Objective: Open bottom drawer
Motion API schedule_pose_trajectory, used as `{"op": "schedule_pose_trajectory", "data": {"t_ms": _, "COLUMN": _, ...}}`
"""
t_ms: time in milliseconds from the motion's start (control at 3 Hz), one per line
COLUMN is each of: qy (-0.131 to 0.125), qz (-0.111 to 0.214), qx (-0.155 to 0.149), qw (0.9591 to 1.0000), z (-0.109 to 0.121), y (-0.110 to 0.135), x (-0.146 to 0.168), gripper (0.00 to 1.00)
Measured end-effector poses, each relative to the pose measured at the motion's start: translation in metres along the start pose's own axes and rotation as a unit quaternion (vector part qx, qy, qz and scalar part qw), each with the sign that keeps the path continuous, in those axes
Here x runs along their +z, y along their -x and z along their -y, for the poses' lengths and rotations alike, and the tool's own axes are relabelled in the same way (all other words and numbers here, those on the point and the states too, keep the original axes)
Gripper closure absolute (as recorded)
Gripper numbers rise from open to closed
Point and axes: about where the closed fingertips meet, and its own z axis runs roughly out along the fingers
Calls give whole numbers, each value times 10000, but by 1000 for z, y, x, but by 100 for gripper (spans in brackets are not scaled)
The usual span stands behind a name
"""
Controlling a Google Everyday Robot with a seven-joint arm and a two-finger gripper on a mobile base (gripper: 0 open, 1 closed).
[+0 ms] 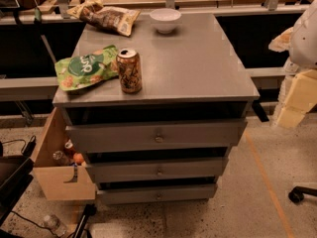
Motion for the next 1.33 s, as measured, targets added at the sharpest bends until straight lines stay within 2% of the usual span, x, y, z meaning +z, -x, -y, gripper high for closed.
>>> {"op": "schedule_pose_trajectory", "data": {"t_ms": 333, "qy": -1, "qz": 0, "qx": 0, "qw": 10000, "z": 0, "y": 0, "x": 0, "gripper": 0}}
{"op": "schedule_pose_trajectory", "data": {"t_ms": 667, "qy": -44, "qz": -43, "qx": -85, "qw": 9999, "z": -6, "y": 5, "x": 18, "gripper": 0}}
{"op": "schedule_pose_trajectory", "data": {"t_ms": 1000, "qy": -87, "qz": -28, "qx": -207, "qw": 9997, "z": -26, "y": 18, "x": 65, "gripper": 0}}
{"op": "schedule_pose_trajectory", "data": {"t_ms": 1333, "qy": -55, "qz": 78, "qx": -368, "qw": 9993, "z": -56, "y": 34, "x": 127, "gripper": 0}}
